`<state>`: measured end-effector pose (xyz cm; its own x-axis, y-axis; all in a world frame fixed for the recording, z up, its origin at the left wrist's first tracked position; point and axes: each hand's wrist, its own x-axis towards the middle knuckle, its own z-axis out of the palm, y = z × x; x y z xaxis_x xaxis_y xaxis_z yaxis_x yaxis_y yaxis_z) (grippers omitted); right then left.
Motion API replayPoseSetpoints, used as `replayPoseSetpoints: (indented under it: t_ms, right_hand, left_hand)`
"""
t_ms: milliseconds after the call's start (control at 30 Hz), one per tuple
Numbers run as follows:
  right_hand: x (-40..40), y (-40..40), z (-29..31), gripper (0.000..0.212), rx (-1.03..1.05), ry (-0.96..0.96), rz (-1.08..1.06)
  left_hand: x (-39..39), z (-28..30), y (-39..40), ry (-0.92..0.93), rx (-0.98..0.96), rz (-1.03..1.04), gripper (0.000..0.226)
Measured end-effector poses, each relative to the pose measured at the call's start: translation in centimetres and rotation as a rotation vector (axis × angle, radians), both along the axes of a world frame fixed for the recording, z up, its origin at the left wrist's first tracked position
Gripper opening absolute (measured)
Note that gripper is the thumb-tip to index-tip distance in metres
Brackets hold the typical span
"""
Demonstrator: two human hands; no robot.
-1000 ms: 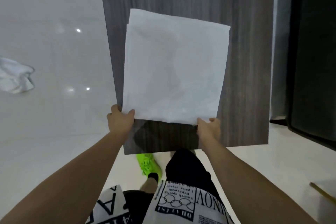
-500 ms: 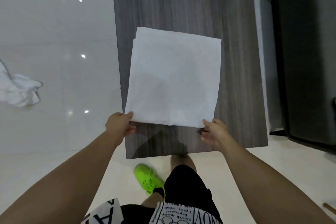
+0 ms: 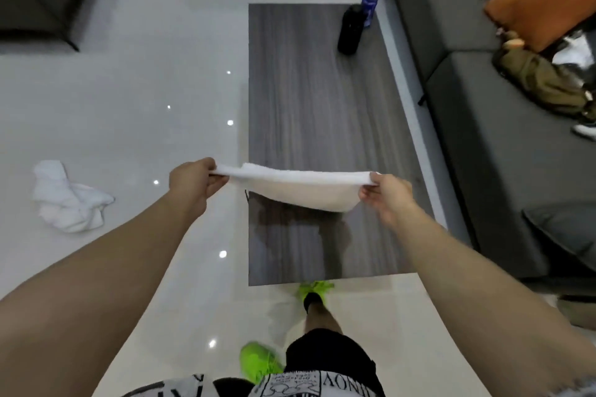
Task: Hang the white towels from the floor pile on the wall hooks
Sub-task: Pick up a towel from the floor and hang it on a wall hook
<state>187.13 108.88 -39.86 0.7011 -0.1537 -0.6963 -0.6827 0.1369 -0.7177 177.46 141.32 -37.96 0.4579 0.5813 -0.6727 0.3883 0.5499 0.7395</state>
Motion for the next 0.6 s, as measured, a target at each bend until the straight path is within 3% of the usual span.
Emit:
replayPoseSetpoints:
  t_ms: [200,333,600]
  right_hand:
    - [0.4,8.0,14.1,0.003,0.178,-0.222,0.123]
    - [0.4,15.0,21.6,0.007,0.285,-0.334,0.28]
    - [-0.7,33.9,29.1,0.004,0.381,-0.378,0.586]
  left_hand:
    - [-3.6,13.5,6.5,-0.232,0.075,0.167,0.008]
    - [-7.6,20.4,12.5,-0.359,0.21,0.284,0.033]
    - [-17.5,28.7,24.6,-0.37,0.358,0.529,0.026]
